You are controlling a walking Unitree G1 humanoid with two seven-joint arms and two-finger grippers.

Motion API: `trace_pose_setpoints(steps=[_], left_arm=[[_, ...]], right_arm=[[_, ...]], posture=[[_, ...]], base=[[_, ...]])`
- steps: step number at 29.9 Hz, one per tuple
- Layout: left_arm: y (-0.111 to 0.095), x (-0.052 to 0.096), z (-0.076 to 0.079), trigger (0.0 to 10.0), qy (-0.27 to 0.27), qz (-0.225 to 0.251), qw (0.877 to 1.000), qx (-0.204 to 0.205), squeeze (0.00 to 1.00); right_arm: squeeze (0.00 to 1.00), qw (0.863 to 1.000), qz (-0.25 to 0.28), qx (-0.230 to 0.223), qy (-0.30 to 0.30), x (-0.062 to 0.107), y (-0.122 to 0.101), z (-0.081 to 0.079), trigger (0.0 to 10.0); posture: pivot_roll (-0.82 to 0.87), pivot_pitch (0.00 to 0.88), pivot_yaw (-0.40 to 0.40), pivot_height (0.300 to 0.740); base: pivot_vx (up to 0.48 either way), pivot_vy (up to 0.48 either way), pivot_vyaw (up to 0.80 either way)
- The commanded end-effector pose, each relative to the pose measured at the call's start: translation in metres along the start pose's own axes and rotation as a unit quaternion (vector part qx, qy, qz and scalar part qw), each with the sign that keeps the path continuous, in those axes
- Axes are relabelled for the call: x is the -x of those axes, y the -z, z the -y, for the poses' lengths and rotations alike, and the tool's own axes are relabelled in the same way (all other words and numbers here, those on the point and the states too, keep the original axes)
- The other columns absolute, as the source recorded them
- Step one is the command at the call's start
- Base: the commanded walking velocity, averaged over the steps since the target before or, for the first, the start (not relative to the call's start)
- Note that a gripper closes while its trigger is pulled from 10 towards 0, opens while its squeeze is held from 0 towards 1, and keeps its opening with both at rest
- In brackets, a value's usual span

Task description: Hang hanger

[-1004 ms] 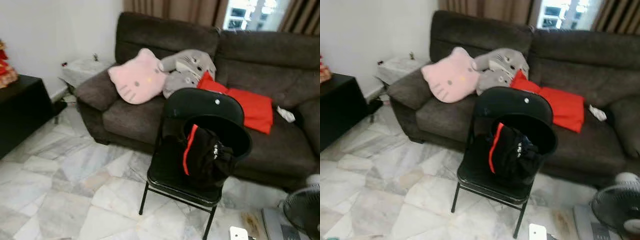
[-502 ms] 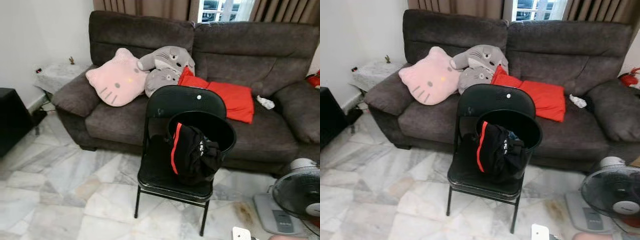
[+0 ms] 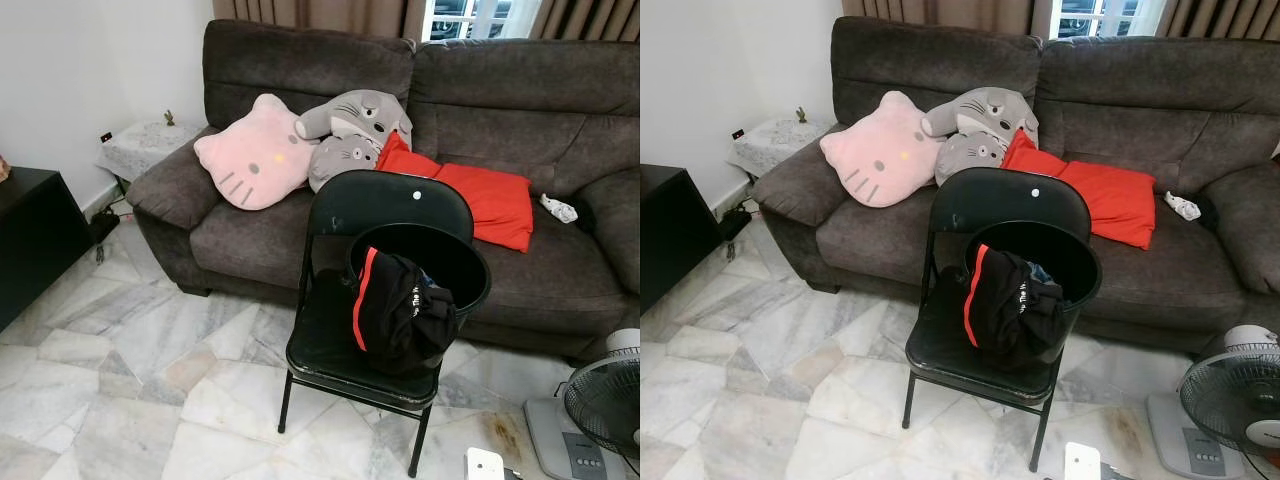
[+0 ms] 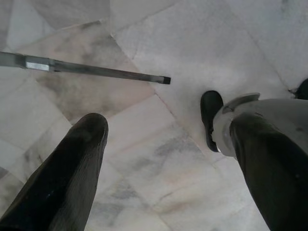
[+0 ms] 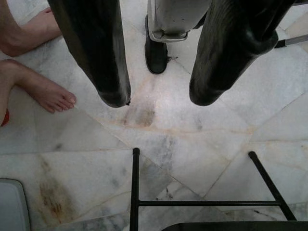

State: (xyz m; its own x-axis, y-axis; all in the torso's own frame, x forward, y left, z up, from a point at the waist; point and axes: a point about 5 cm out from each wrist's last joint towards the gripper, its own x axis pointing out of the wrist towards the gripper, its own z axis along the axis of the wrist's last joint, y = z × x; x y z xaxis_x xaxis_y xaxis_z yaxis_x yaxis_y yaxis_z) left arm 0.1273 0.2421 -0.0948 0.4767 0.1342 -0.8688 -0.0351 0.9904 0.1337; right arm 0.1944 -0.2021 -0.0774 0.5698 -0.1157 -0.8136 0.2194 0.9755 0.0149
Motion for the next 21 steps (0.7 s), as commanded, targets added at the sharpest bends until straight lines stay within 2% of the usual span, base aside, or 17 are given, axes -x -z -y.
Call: trace_pose_setpoints(steps=[1, 5, 6, 15, 21], left_arm=[[0.006, 0.001, -0.002, 10.0, -0.004, -0.016, 1.0, -0.006, 0.0], [0.007, 0.001, -0.002, 10.0, -0.005, -0.017, 1.0, -0.005, 0.0], [0.008, 0.003, -0.011, 10.0, -0.008, -0.017, 1.0, -0.004, 0.0], [0.01, 0.007, -0.029, 10.0, -0.016, -0.016, 1.0, -0.002, 0.0], [0.01, 0.006, -0.027, 10.0, -0.014, -0.016, 1.0, 0.0, 0.0]], right_arm=[[0.0, 1.0, -0.001, -0.007, 0.002, 0.0, 0.002, -0.001, 10.0], [0.0, 1.0, 0.001, -0.008, 0.003, 0.0, 0.001, -0.001, 10.0], [0.0, 1.0, 0.002, -0.009, 0.003, 0.0, 0.001, -0.001, 10.0], [0.0, 1.0, 0.007, -0.012, 0.004, 0.0, 0.0, 0.0, 10.0], [0.0, 1.0, 0.008, -0.011, 0.002, 0.0, 0.0, 0.0, 10.0]], posture=[[0.05, 0.0, 0.029, 0.74], [0.05, 0.0, 0.028, 0.74], [0.05, 0.0, 0.03, 0.74], [0.05, 0.0, 0.023, 0.74], [0.05, 0.0, 0.022, 0.74]], base=[[0.0, 0.0, 0.0], [0.0, 0.0, 0.0], [0.251, 0.0, 0.0], [0.258, 0.0, 0.0], [0.261, 0.0, 0.0]])
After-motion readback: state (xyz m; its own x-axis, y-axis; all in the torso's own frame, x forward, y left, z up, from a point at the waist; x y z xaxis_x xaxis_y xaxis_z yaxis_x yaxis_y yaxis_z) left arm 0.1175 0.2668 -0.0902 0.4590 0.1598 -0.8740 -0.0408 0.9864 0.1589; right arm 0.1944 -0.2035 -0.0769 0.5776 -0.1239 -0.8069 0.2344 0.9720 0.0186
